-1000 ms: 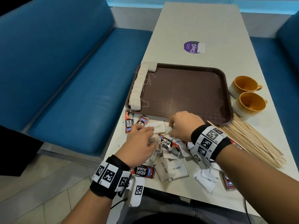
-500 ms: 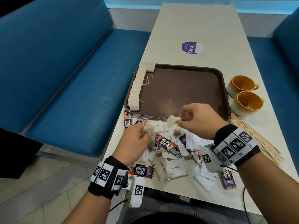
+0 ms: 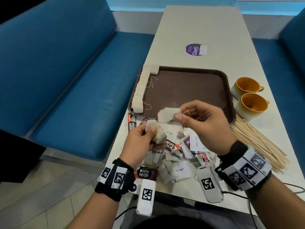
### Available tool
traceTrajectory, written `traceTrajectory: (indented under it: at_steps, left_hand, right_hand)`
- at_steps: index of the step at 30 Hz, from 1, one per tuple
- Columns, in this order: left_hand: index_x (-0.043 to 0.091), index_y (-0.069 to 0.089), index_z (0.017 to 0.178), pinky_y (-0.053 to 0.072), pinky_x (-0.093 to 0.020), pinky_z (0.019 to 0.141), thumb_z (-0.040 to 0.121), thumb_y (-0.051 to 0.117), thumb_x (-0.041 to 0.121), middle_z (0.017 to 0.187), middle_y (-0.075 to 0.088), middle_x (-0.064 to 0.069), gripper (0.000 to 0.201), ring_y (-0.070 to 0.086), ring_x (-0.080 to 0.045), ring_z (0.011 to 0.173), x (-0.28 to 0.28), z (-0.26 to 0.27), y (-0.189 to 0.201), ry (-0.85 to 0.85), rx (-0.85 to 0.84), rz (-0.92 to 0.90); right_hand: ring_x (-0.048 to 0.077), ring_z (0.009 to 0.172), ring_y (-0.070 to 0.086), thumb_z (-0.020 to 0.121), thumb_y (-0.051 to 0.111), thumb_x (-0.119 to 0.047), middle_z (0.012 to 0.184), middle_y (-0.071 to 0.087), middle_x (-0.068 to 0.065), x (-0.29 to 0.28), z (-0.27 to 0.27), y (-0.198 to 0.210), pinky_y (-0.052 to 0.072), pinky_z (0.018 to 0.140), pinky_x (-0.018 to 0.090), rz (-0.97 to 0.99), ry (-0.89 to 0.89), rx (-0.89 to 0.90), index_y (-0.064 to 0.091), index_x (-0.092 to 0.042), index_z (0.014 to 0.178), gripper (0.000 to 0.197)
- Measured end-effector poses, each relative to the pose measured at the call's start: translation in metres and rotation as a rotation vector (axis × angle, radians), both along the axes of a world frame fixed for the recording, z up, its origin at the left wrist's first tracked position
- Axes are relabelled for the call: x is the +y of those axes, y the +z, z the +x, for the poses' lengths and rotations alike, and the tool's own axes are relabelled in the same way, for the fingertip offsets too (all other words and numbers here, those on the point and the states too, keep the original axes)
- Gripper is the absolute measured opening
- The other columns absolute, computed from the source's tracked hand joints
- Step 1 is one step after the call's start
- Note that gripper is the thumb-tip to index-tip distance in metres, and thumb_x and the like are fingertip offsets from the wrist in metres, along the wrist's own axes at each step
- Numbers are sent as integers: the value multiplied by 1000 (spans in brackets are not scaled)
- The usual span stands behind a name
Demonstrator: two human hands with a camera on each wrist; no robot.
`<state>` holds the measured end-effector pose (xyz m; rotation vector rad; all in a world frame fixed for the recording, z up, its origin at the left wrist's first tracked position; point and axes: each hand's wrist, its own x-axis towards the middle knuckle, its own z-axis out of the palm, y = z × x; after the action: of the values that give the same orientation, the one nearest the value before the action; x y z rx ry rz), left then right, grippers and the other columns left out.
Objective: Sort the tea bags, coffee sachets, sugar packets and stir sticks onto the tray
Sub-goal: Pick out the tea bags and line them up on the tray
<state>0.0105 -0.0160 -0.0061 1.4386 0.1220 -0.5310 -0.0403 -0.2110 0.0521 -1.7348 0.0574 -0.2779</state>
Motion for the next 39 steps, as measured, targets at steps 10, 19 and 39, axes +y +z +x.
traceTrajectory:
  at_steps: [10,19,39]
  left_hand:
    - [-6,66,108,65,-39,74,106,51,7,99,76,-25,20,75,-39,83,-8,1,7,74,70,-168]
    - [-6,68,105,63,-37,80,106,50,13,95,75,-20,26,74,-28,94,-6,5,6,147,73,-351]
    - [16,74,87,37,-21,104,92,68,12,128,66,21,8,51,3,124,9,13,-5,-605,-593,502]
  right_hand:
    - [30,74,60,80,85,-30,86,69,18,3,0,-9,56,75,49,-5,-25,78,76,-20,90,17]
    - [3,56,51,84,82,-35,68,62,-9,16,-6,-39,44,57,19,-308,-62,252,68,-26,79,17]
    - [6,86,52,98,60,-47,93,48,-16,-24,23,-42,45,79,28,-1000,268,525,67,-39,113,18]
